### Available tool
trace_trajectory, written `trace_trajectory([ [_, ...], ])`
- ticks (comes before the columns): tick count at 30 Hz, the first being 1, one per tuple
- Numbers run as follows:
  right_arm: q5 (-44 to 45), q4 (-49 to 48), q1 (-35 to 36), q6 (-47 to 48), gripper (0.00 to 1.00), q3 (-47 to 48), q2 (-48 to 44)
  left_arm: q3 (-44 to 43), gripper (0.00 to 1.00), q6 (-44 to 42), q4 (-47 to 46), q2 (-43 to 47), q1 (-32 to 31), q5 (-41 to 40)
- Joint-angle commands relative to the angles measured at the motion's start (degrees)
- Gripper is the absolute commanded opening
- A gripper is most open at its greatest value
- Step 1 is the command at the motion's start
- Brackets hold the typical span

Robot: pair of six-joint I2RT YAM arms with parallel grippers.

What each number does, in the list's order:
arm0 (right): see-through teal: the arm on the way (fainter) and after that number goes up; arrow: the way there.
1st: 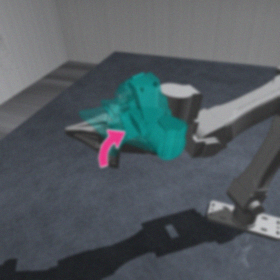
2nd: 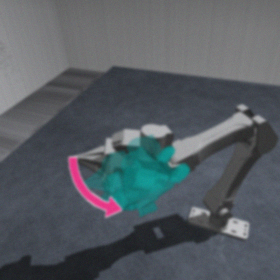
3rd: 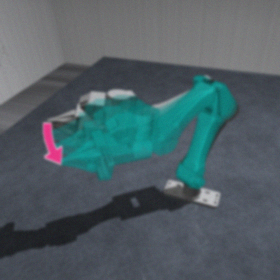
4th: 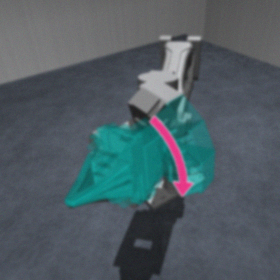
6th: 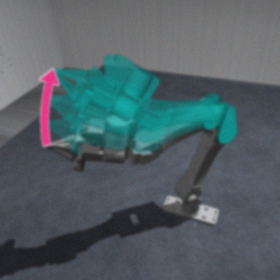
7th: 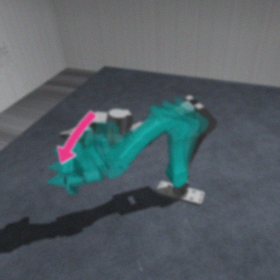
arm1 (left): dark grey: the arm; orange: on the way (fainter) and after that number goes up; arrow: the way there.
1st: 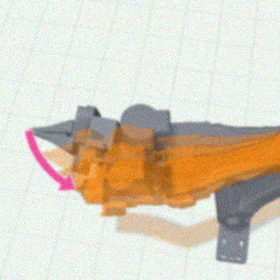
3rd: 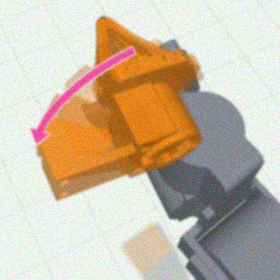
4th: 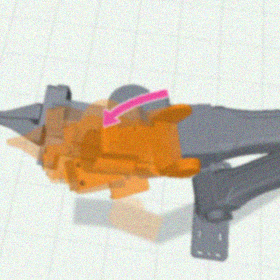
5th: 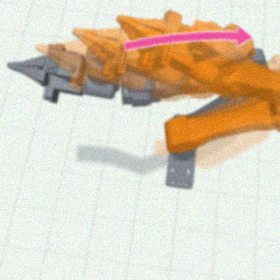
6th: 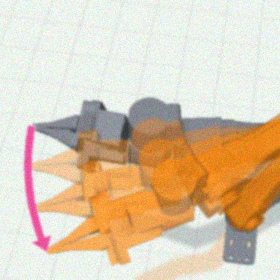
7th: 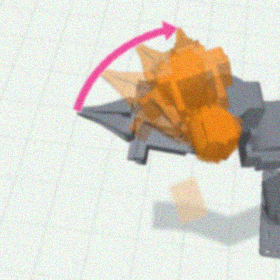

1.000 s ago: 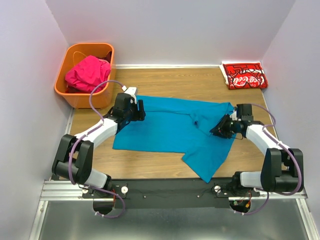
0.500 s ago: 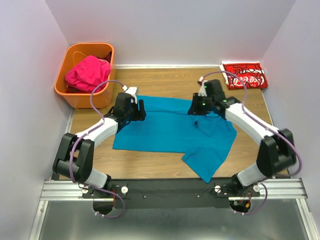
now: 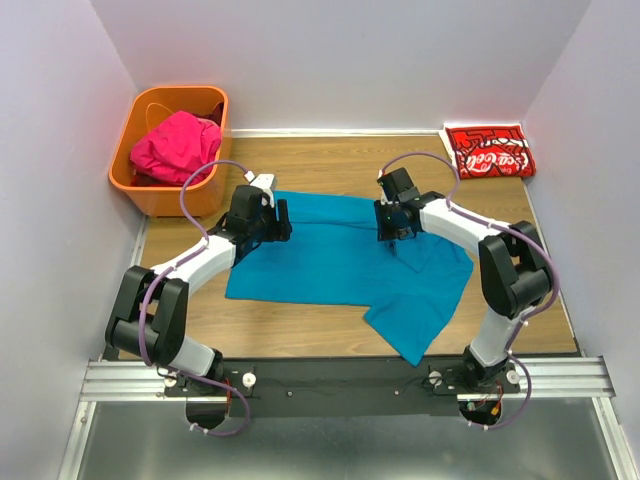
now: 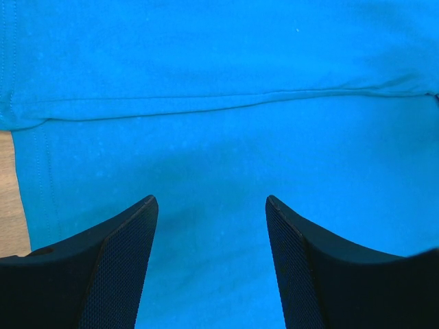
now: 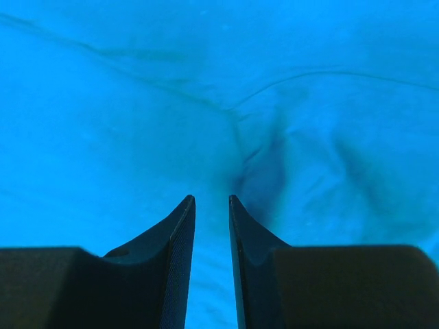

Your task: Fold and stack the t-shirts

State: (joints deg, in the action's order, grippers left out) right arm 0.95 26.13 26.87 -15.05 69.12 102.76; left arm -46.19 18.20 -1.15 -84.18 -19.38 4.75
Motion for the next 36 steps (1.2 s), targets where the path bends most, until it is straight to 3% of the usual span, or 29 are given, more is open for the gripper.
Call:
trace_trajectory([
  [1, 5.90, 0.68, 0.02, 2.04, 0.34, 1.54, 1.91, -1.09, 0.72, -0.71, -0.17, 0.25, -0.22, -1.15],
  [15, 10.12, 0.76, 0.02, 3.01, 0.36, -0.83, 4.29, -1.18, 0.72, -0.71, 0.00, -0.54, -0.14, -0.62],
  [25, 8.19, 0.76, 0.02, 2.66, 0.12, -0.92, 4.56, -1.18, 0.72, -0.79, 0.18, -0.19, -0.22, -1.06],
  [36, -0.34, 3.14, -0.07, -3.67, 0.10, 1.98, 0.86, -1.27, 0.72, -0.79, 0.18, -0.72, -0.14, -0.80],
])
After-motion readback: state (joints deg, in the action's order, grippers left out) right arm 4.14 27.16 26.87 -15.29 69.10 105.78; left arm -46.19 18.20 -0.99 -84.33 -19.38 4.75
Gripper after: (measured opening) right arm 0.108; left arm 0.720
